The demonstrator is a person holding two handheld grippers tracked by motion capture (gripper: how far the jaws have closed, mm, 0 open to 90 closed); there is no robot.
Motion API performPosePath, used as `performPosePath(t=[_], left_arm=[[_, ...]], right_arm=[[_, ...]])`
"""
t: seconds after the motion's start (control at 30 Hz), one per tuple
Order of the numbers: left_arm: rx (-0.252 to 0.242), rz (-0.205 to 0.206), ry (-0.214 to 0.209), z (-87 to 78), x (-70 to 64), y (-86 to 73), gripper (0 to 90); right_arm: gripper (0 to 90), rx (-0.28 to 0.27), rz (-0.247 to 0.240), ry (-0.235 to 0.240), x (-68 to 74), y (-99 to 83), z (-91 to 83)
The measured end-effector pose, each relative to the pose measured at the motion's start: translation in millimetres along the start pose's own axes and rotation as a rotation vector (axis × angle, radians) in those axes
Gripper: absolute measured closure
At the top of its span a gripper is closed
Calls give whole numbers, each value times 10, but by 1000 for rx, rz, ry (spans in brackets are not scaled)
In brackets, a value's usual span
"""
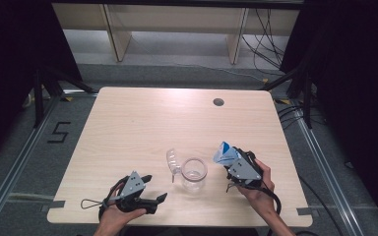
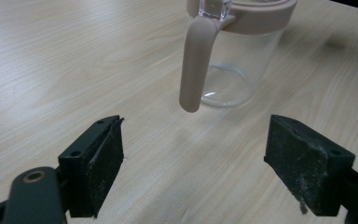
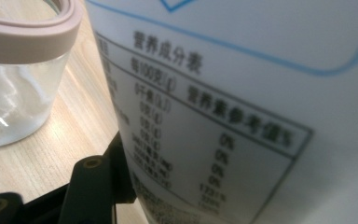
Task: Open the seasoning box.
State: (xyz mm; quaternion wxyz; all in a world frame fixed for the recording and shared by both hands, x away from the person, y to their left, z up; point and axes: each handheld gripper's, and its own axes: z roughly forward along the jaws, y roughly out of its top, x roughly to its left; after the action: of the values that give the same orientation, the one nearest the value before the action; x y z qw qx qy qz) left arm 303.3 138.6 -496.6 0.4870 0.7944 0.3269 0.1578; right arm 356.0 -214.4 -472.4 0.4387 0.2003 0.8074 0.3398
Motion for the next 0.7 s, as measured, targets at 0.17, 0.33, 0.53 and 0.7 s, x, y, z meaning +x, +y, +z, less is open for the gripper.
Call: performPosePath(t=[0.17, 0.33, 0.53, 0.7], left_arm=[[-2, -8, 2, 6, -13, 0, 188], [3, 1, -5, 5, 0, 0, 188], [10, 1, 5, 0, -5, -2, 187], [6, -2, -2, 8, -9, -3, 187]], right_arm=[[429, 11, -32, 1, 28, 25, 25], [429, 15, -67, -15, 64, 56, 41], [432, 14, -101, -23, 89, 94, 65], [432, 18, -135, -32, 116, 118, 83]])
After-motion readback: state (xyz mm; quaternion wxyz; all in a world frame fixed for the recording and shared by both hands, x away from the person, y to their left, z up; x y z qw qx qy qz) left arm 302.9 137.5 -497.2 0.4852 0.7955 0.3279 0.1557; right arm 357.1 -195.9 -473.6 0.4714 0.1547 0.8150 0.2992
